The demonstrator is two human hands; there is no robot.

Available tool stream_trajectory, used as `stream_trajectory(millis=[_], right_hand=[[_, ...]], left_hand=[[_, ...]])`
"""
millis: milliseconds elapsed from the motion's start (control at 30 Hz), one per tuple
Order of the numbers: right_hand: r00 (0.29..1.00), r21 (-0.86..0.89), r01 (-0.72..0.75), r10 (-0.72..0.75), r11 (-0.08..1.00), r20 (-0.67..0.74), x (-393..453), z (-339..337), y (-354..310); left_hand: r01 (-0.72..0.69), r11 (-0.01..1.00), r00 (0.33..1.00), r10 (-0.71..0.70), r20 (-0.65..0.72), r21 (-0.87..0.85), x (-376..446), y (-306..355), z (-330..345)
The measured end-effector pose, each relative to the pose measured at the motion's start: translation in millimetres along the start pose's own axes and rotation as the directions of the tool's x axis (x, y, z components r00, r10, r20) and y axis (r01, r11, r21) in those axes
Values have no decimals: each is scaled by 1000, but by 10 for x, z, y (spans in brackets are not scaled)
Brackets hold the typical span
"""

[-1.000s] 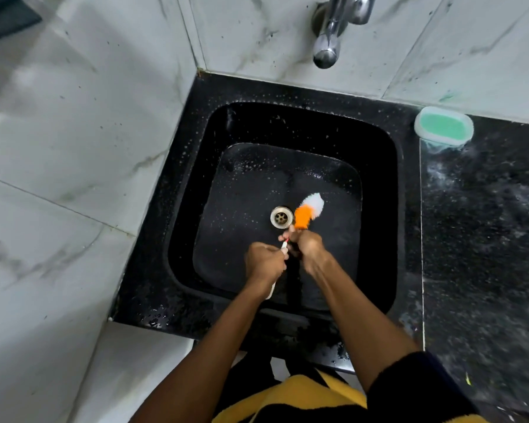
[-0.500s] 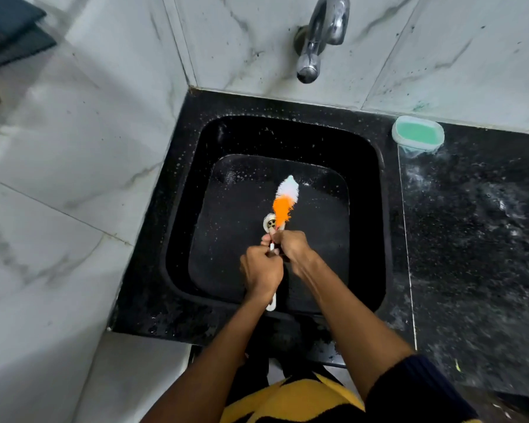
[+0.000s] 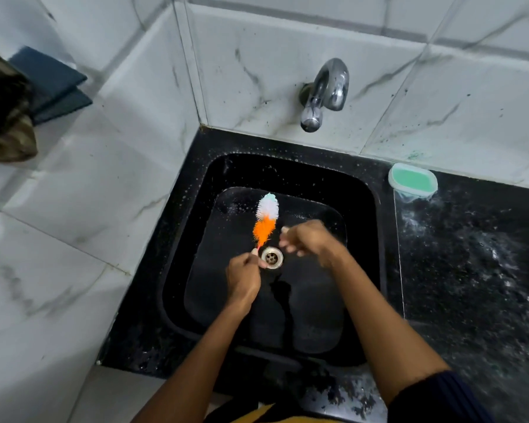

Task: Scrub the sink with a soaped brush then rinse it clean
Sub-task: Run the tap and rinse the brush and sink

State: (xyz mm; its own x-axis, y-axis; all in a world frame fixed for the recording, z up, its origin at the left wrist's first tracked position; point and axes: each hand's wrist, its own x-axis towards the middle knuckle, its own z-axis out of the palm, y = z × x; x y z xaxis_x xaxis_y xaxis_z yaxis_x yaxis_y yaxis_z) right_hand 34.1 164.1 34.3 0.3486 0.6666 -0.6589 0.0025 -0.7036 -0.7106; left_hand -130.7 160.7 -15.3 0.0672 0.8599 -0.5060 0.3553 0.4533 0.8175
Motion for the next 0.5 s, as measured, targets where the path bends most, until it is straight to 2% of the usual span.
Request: stream_trajectory(millis=[33,100,167,200,267,300,400,500], right_hand=[[997,110,52,-46,993,-55,54,-131,-145],[989,373,145,-132,916,-61,167,-412,-530],[982,656,139,-187,742,5,265,-663,-951],[980,778,106,-200,619,25,329,-775,-1137],[976,902,51,-213,429,46,419,-895,-1484],[975,902,63,-220,427,36,457,-890,-1618],[980,727,162,-197,667,-37,638,-782,-1806],[969,512,244,-224,823,-101,832,-722,-1790]], left_hand=[[-4,1000,1000,4,-1,-1,27,10,-12],[-9,1000,1000,9,4,11,55,45,-34],[-20,1000,1000,20,0,17,75,61,-56],[-24,1000,1000,25,-7,17,82,54,-67],[-10,999,1000,10,-23,32,79,39,-89],[5,999,1000,-4,-29,45,67,25,-100],[45,997,998,-42,-50,66,22,-55,-136],[77,996,994,-74,-79,43,-68,-130,-151]])
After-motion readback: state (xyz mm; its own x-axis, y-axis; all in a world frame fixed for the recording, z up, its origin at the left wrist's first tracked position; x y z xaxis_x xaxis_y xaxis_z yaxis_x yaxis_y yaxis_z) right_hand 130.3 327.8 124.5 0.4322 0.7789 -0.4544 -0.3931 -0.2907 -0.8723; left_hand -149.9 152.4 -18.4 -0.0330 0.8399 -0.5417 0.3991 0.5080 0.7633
